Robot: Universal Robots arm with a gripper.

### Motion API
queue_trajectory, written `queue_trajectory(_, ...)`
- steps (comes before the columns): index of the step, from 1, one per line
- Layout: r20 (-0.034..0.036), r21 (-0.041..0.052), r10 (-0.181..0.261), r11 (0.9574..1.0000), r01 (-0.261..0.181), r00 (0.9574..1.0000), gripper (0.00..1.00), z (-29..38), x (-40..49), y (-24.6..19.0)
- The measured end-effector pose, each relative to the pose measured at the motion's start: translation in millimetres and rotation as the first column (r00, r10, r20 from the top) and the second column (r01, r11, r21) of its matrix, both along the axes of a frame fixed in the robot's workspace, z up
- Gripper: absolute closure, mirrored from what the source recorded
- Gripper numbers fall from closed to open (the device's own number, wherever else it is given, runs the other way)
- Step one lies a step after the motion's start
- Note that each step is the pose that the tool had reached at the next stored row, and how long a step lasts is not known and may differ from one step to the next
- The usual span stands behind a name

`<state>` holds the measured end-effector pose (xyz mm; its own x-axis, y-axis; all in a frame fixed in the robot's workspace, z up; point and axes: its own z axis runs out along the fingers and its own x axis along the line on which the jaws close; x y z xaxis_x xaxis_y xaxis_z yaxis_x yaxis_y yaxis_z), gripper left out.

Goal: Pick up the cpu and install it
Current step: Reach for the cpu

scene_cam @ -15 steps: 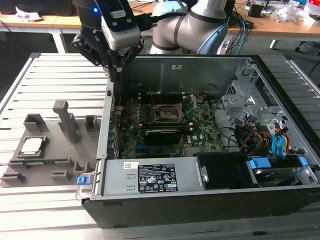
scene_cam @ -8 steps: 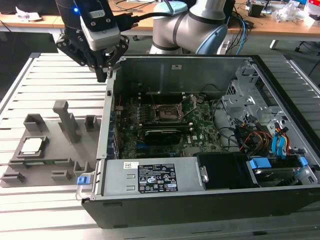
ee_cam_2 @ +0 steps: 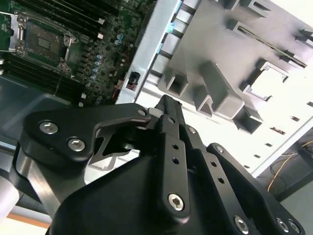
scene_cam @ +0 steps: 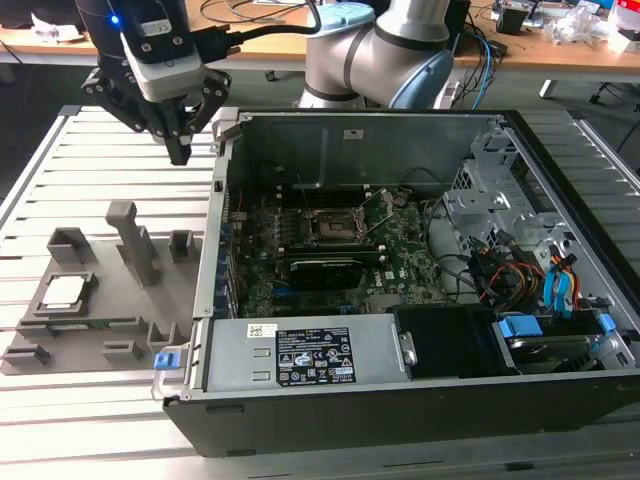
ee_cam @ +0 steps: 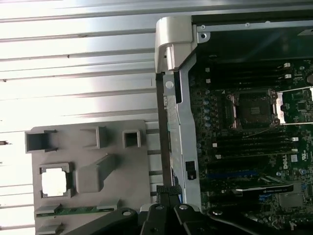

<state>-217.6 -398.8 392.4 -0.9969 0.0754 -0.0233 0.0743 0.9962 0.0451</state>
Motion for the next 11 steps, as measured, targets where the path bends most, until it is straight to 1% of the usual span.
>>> queue_trajectory(7,0.0001,0.0000,0.000,1.0000,0.000,1.0000,0.89,-0.1,-16.0,0.0)
queue_trajectory(8,0.0000,-0.0001,0.000,1.0000,0.000,1.0000,0.89,-0.1,-19.4,0.0)
queue_trajectory(9,0.0000,0.0000,0.000,1.0000,0.000,1.0000,0.89,-0.1,-26.7,0.0)
queue_trajectory(11,0.0000,-0.0001,0.000,1.0000,0.000,1.0000,0.89,-0.2,-31.1,0.0)
